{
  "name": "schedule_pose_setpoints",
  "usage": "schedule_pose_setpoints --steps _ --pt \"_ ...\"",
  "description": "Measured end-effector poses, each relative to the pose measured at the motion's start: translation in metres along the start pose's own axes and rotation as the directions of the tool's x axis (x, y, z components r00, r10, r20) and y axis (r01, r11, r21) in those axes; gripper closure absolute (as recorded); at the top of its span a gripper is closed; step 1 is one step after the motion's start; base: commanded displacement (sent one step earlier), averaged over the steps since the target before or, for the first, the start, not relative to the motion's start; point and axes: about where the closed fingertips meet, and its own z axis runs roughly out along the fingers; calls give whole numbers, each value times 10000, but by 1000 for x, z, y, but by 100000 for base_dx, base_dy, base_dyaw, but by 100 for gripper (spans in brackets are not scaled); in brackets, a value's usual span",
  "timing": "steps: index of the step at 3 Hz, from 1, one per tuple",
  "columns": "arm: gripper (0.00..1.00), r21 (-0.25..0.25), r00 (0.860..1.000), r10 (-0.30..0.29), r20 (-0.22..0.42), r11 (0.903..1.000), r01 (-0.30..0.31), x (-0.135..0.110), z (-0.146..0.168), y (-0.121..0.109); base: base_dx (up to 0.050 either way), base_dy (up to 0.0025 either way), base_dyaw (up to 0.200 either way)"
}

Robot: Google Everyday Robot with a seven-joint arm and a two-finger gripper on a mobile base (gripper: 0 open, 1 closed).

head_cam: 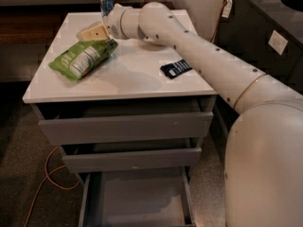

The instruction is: Place redbull can into bottom drawer

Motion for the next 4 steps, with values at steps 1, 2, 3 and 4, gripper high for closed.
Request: schedule_pose_setpoints --steps 1,2,3,4 --pt "0 876 9912 793 1064 9922 -888 -10 4 -3 0 0 0" --pt "0 1306 9827 968 1581 9844 -1180 -18 0 -8 0 0 0" --pt "0 1660 9811 1044 1628 9773 -1315 -22 -7 -15 0 0 0" --pt "0 1867 9841 1261 1247 9712 -1481 -18 -16 -23 0 0 0"
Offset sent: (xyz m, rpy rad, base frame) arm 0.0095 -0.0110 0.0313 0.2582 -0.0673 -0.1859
